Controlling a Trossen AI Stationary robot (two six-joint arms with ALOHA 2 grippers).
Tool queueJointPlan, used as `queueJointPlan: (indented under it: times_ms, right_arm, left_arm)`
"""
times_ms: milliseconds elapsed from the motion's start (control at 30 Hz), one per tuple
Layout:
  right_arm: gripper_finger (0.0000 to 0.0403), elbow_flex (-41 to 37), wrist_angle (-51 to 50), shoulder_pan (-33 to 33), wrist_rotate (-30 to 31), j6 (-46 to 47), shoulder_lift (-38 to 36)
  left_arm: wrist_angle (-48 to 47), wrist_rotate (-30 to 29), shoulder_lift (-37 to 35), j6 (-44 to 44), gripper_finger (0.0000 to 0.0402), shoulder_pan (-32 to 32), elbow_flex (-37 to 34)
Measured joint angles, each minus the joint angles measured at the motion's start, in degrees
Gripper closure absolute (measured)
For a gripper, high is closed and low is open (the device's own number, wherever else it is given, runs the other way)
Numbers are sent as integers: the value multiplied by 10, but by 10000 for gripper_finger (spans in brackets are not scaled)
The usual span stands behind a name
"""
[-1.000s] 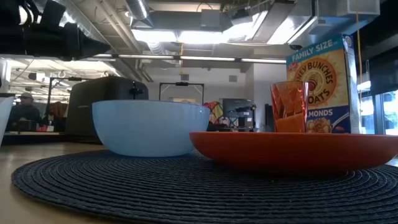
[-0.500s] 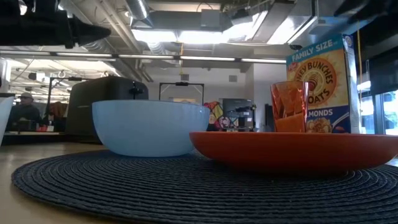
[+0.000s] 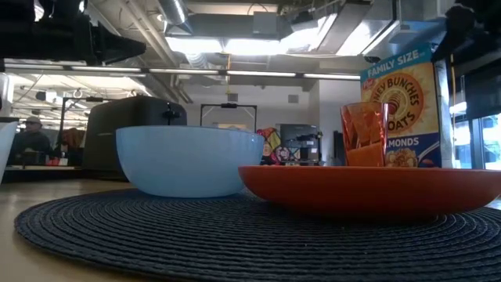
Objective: Arrange a breakfast setting
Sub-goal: Pour the cereal into the blue bowl
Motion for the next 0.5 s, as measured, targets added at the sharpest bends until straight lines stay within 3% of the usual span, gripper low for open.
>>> queueJointPlan:
  times_ms: [267,500]
  right_arm:
    - [43,-23,1,0,41,32,-50]
    - [43,-18,19,0,-5,24,-80]
  left_arm:
    - [13,0,21,-11,225,-1,0]
    - [46,3,22,-2,225,0,0]
